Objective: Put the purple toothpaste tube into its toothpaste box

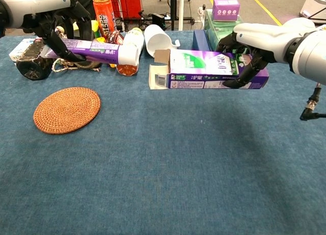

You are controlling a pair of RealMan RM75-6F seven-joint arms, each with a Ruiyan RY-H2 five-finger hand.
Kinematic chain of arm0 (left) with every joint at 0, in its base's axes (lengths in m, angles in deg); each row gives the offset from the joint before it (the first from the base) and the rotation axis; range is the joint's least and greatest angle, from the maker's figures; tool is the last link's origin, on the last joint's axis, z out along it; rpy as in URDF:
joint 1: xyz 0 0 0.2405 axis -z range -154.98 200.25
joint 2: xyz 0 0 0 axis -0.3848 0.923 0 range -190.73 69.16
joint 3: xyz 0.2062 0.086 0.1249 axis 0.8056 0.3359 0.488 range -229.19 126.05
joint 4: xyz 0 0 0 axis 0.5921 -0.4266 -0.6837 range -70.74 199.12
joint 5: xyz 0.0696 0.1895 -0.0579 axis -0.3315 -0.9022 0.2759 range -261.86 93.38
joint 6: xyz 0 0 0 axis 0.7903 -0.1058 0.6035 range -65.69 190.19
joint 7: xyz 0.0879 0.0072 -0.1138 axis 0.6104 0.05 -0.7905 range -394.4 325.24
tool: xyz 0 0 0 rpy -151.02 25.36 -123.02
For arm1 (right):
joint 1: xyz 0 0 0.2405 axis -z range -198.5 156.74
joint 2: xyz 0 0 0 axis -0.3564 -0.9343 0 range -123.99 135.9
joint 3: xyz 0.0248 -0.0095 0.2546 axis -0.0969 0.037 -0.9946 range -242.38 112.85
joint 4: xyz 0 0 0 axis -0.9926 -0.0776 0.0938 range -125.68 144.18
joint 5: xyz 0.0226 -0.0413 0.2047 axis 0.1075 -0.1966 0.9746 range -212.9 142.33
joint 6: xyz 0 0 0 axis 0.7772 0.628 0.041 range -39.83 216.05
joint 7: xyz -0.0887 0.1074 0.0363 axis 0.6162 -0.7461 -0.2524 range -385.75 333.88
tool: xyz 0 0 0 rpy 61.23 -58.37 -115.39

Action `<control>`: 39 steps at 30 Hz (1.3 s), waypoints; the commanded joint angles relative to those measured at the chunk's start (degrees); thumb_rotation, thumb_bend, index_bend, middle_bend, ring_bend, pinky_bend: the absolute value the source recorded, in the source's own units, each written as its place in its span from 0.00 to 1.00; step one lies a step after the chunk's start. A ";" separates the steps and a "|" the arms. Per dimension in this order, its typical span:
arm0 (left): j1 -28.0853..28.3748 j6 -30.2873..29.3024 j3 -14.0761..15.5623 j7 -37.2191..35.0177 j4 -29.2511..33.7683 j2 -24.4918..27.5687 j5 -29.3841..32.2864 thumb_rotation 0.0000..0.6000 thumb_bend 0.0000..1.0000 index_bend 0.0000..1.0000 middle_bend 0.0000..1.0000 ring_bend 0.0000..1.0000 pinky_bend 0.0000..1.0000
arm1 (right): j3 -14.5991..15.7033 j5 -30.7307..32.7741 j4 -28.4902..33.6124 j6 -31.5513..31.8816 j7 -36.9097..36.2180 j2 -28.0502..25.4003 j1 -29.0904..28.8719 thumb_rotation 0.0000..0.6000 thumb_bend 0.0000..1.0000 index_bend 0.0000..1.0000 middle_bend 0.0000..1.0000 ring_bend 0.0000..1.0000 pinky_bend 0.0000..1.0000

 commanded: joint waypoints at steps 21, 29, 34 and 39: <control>3.22 -3.03 0.06 3.54 -3.88 -8.11 1.31 1.00 0.27 0.58 0.42 0.39 0.62 | 1.63 -1.00 2.00 0.91 -1.33 -0.06 -0.51 1.00 0.53 0.52 0.50 0.47 0.48; 4.10 -4.46 0.05 5.16 -5.25 -10.87 0.97 1.00 0.27 0.58 0.42 0.39 0.62 | 2.15 -1.43 2.47 1.33 -1.23 0.45 -0.72 1.00 0.53 0.52 0.50 0.47 0.48; 4.36 -5.71 -0.10 6.22 -5.94 -12.40 1.01 1.00 0.27 0.58 0.42 0.39 0.62 | 2.04 -1.20 2.53 1.91 -1.02 0.79 -0.85 1.00 0.53 0.52 0.50 0.47 0.48; 4.70 -7.21 -0.22 7.78 -6.53 -13.92 0.81 1.00 0.27 0.58 0.42 0.39 0.62 | 2.07 -0.95 2.17 3.30 -0.02 1.64 -0.94 1.00 0.54 0.52 0.50 0.47 0.48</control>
